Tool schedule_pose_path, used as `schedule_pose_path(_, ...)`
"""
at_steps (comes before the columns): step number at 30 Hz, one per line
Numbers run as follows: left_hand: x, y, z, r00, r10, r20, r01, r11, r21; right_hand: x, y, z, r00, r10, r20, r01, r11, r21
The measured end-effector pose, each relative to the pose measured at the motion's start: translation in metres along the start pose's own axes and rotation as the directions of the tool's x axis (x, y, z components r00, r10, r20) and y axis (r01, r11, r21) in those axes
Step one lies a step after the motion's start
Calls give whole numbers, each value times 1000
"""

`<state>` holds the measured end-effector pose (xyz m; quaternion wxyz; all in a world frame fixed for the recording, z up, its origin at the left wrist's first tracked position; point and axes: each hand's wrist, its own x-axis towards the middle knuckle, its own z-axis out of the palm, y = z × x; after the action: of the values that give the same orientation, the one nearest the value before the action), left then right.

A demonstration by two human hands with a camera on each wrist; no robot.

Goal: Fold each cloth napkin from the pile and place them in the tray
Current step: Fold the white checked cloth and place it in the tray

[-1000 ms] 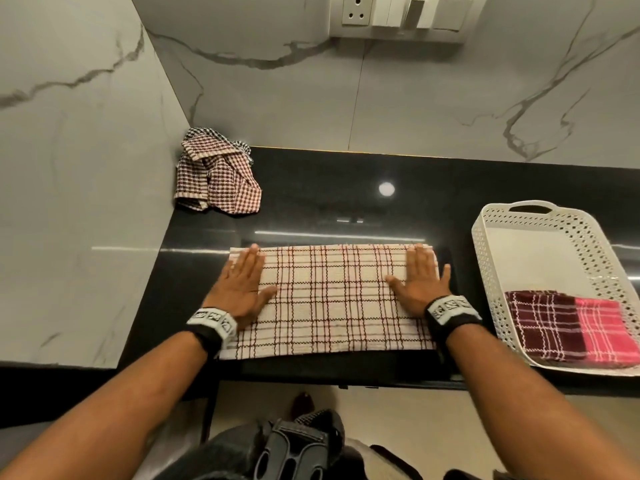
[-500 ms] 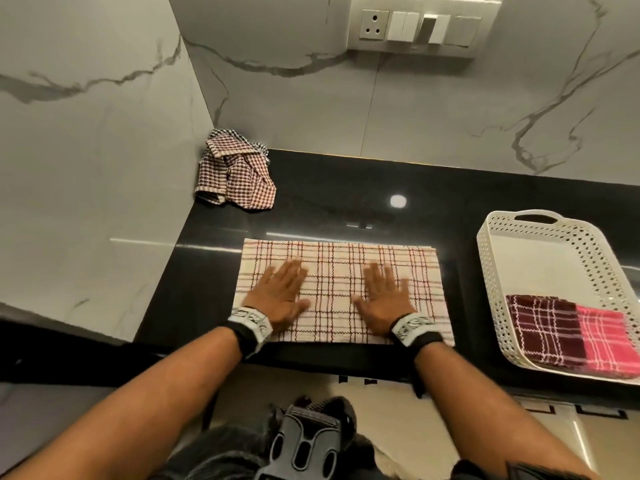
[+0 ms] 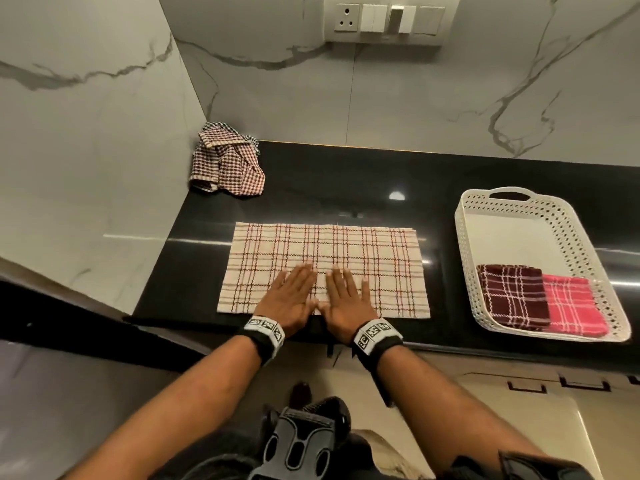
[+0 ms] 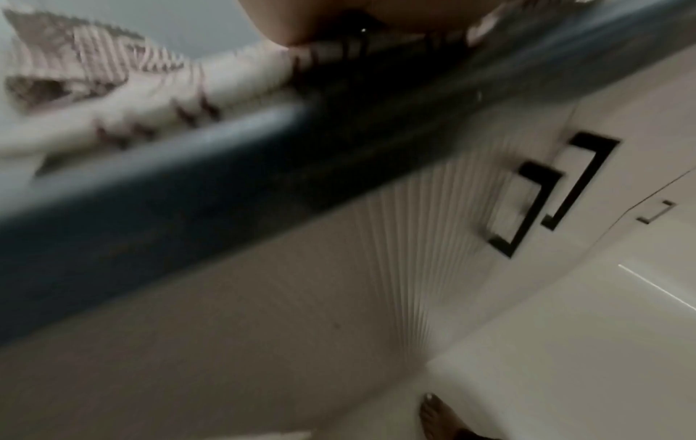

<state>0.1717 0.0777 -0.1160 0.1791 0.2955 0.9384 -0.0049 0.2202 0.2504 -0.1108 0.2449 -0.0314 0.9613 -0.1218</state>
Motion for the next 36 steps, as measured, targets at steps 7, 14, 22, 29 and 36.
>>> schedule_pose_path(7, -54, -67, 28, 940, -323, -109, 304, 939, -161, -48, 119, 13, 947, 275, -164, -265, 961, 78)
schedule_pose_path(14, -59, -66, 21, 931, -360, -57, 332, 903, -275, -56, 126, 13, 935, 308, -177, -282, 946, 158)
schedule_pose_path(22, -7, -75, -22, 873, -372, -315, 253, 898, -360, -30, 22, -19, 895, 324, -306, -251, 934, 254)
schedule_pose_path(29, 24, -117, -41, 869, -386, -309, 334, 919, -210, 75, 15, -63, 890, 395, -226, -376, 918, 124)
schedule_pose_path(36, 14, -83, -43, 994, -96, -49, 74, 938, -338, 187, 17, -121, 922, 301, -245, -282, 953, 111)
